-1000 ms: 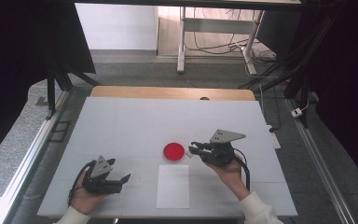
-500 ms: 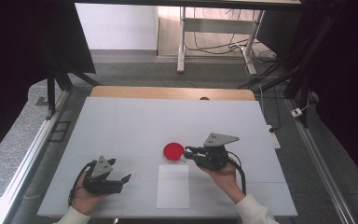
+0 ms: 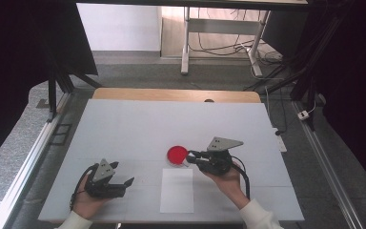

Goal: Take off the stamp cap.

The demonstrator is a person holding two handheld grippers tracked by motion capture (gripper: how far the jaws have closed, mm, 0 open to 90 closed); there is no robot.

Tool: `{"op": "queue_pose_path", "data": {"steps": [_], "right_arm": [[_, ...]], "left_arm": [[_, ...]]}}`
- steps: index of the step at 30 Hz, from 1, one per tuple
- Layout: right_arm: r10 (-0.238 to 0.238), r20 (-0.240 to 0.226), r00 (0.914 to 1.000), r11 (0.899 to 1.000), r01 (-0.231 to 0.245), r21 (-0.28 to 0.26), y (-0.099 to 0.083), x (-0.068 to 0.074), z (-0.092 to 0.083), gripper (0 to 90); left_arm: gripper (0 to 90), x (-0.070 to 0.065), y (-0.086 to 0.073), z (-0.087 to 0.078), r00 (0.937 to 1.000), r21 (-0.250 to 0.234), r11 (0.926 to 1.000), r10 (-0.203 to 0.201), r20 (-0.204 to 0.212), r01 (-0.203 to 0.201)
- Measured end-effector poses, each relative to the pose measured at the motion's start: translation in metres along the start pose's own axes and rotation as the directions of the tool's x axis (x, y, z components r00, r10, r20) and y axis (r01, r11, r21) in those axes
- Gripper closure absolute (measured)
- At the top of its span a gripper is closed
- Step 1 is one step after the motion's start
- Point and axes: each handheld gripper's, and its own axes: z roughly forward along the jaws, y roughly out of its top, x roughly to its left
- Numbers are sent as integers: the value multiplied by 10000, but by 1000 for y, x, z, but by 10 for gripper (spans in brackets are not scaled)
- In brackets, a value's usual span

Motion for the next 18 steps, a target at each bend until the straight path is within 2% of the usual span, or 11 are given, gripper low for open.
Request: {"op": "queue_pose_path", "data": {"steps": [14,18], "right_arm": [[67,151,9999,9999,-65,-105,0,0,-2,749],[125,203,9997,9998,-121,-168,0,-1,-2,749]], "left_arm": [[180,-5,8,1,9999,-269,9996,-85,83,87],[178,-8,12,3,10000,-373,9993,-4,87,8]]}}
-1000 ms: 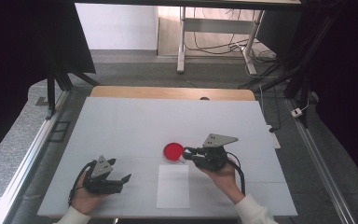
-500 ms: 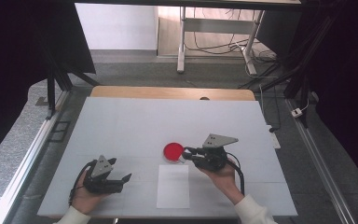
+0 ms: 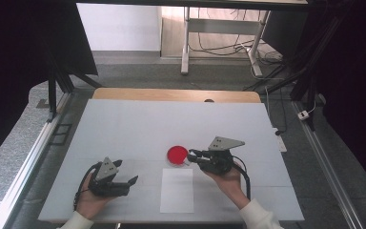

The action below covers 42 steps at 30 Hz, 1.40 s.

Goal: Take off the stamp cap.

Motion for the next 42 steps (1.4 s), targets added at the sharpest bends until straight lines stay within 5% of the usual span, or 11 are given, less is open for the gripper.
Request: {"op": "queue_pose_path", "data": {"steps": [22,42], "right_arm": [[10,6,10000,10000,-10,-9,-2,4,4,749],[68,48,10000,9997,-67,-233,-1,6,4,750]], "left_arm": [[174,-15,19,12,9996,-254,9997,30,269,-23],[186,-37,33,36,9969,-287,9976,644,450,-632]]}}
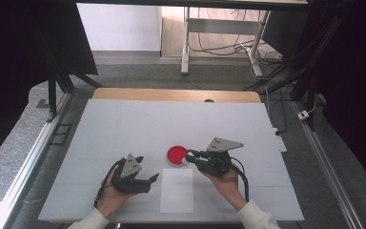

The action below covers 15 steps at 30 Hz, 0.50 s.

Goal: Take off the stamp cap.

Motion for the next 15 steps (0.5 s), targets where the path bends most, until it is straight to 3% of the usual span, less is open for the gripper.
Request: {"op": "queue_pose_path", "data": {"steps": [8,15], "right_arm": [[-84,-14,10000,9999,84,101,0,1,2,750],[28,57,10000,10000,-29,83,1,3,4,750]], "left_arm": [[188,-6,6,7,9998,-41,9999,162,103,-162],[191,-6,11,9,10000,-117,9999,26,55,-26]]}}
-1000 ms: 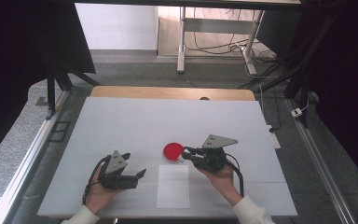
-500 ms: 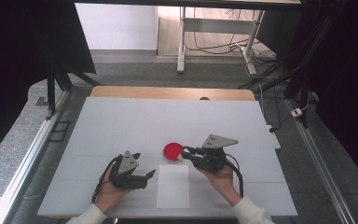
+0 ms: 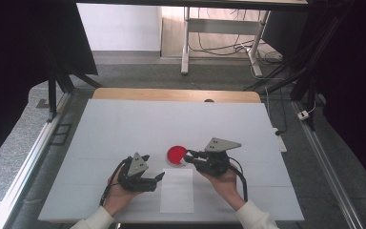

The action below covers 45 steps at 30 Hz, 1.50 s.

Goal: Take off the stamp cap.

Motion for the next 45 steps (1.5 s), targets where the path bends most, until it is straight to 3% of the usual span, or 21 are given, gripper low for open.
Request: {"op": "queue_pose_path", "data": {"steps": [8,16,33,45], "right_arm": [[114,322,9994,9998,-119,152,2,1,5,750],[335,156,9993,9994,-336,49,3,0,3,750],[189,100,9998,9998,-189,-8,3,4,4,749],[249,44,9997,9997,-249,-41,2,3,6,750]], "left_arm": [[190,-2,10,4,10000,-104,9999,21,-33,-21],[190,-3,14,9,10000,-92,9999,63,7,-63],[193,-15,26,17,9987,-7,9988,493,93,-493],[195,-20,40,30,9981,-163,9985,520,329,-515]]}}
